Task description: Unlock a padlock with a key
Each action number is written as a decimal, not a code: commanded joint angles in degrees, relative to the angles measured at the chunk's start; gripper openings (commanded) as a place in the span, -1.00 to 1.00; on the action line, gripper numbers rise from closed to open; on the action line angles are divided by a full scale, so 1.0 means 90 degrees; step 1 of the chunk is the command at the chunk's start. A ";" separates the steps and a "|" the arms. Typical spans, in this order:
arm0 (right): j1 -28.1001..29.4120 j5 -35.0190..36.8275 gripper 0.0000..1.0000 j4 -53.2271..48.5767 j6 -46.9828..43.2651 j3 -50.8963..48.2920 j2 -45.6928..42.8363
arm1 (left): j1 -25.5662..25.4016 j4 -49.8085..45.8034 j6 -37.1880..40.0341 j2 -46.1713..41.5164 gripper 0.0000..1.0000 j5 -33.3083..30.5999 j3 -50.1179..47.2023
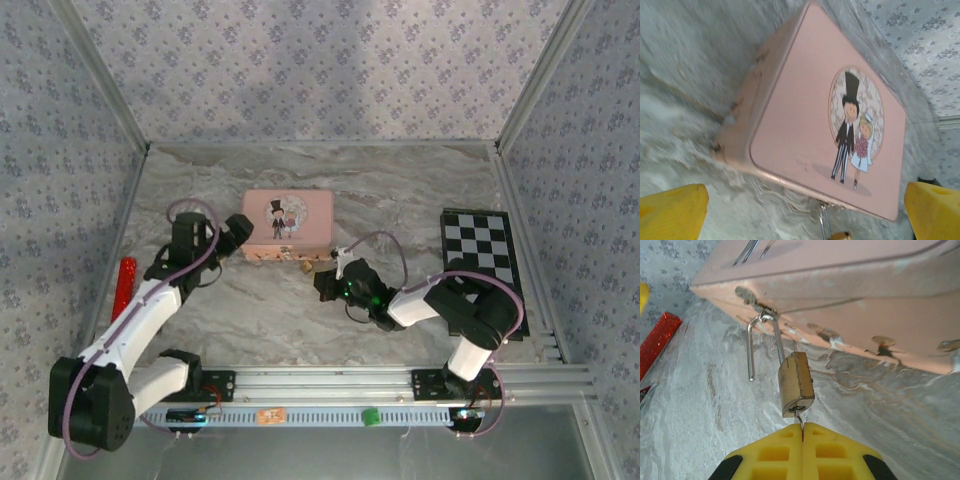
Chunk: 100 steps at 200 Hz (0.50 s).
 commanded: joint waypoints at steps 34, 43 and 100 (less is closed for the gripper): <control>0.0055 -0.0292 -1.00 -0.0701 0.0039 0.0518 0.0251 | 0.0284 -0.0487 0.1524 0.1338 1.00 0.0402 0.0808; 0.0060 -0.0381 -1.00 -0.0847 0.0054 0.0629 0.0344 | 0.0284 -0.0463 0.1563 0.1687 0.98 0.0566 0.1018; -0.0071 -0.0584 -1.00 -0.0899 0.0139 0.0721 0.0460 | 0.0241 -0.0127 0.1672 0.2626 0.91 0.1106 0.1492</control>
